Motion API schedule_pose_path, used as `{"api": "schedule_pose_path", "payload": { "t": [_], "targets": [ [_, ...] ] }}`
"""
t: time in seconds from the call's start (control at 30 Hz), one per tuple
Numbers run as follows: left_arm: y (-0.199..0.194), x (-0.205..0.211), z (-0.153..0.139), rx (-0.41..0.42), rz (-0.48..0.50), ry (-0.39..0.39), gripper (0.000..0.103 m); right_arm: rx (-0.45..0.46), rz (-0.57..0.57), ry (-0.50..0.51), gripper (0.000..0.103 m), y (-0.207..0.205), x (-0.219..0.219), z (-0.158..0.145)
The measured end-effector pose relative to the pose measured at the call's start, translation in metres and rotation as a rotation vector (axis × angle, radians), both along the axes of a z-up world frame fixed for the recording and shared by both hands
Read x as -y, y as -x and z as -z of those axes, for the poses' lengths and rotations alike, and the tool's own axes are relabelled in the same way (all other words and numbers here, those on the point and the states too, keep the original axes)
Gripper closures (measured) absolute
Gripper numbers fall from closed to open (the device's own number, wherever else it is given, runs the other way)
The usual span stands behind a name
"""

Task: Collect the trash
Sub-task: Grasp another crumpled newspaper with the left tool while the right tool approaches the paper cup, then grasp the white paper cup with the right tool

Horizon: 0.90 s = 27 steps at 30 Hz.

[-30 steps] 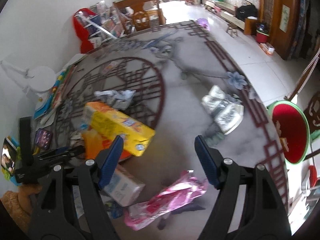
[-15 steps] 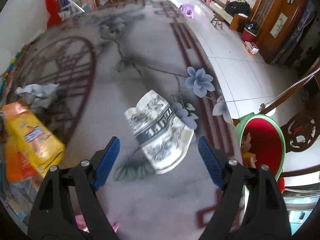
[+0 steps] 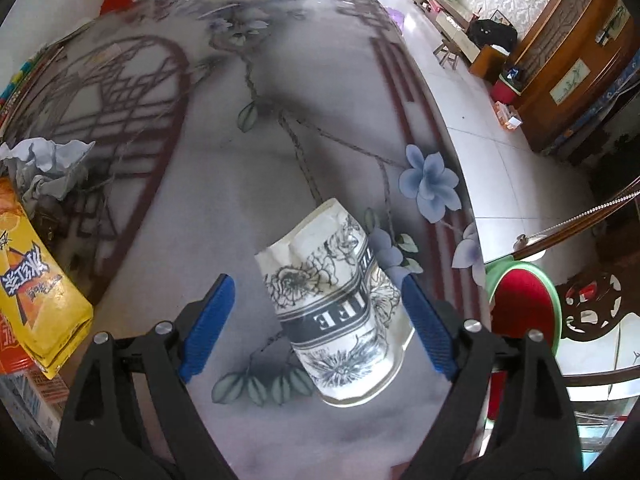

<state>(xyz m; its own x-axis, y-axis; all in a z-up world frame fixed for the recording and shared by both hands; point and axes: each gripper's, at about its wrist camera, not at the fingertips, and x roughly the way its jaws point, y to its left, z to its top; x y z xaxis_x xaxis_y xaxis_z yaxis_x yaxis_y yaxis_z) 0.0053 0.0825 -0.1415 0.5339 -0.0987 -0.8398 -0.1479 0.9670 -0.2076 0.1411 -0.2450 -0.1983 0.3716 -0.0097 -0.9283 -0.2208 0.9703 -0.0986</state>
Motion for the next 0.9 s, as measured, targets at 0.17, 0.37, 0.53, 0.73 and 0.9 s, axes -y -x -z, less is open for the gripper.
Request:
{"api": "schedule_pose_path", "payload": {
  "t": [0.17,0.37,0.53,0.73,0.9],
  "targets": [
    [0.001,0.0,0.0,0.005,0.005,-0.001,0.063,-0.011,-0.008,-0.016,0.048,0.004,-0.003,-0.002],
    [0.002,0.002,-0.001,0.009,0.012,-0.001,0.063,-0.03,0.008,-0.068,0.056,0.014,-0.001,-0.008],
    [0.001,0.004,-0.007,0.018,0.025,-0.011,0.063,-0.004,0.056,-0.078,0.05,0.02,0.008,-0.008],
    [0.003,0.006,-0.017,0.044,0.038,-0.041,0.063,-0.006,0.077,-0.078,0.028,0.02,0.01,0.0],
    [0.007,0.005,-0.021,0.054,0.037,-0.052,0.063,0.014,0.078,-0.081,0.056,0.024,0.006,-0.004]
  ]
}}
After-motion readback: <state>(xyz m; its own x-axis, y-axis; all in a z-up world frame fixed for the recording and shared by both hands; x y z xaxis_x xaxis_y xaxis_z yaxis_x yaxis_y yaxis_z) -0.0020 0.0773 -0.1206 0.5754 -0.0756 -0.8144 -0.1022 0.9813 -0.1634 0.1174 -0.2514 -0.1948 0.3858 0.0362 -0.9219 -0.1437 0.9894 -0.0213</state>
